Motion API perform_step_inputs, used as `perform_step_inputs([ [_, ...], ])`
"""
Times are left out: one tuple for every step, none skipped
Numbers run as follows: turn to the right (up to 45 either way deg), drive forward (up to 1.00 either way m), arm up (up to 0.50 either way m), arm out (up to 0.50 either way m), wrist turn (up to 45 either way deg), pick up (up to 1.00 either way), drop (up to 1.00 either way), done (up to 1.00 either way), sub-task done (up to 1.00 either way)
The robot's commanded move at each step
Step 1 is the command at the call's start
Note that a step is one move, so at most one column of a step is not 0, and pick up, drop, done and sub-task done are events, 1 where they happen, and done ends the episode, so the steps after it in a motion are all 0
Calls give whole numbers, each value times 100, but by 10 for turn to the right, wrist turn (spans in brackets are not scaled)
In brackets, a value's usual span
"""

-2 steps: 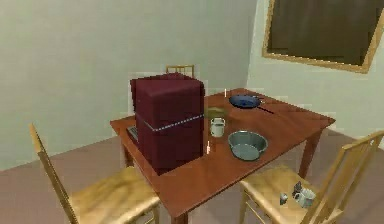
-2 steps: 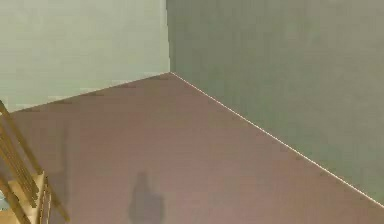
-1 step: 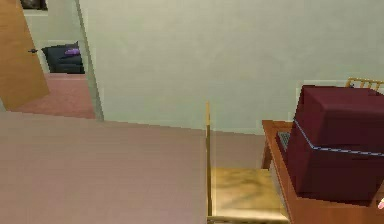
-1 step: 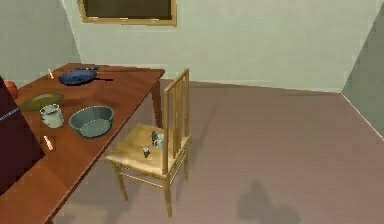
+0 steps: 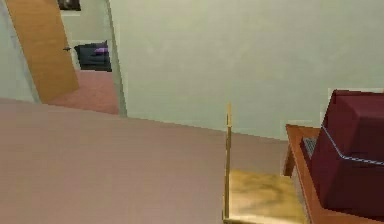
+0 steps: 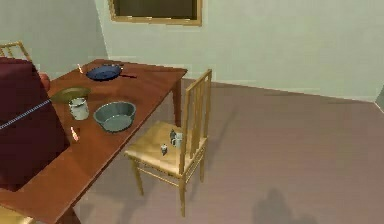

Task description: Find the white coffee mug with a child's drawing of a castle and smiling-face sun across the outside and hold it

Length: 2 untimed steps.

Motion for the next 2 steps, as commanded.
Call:
perform_step_inputs([
  [450,0,0,0,0,0,0,0,0],
  [450,0,0,0,0,0,0,0,0],
])
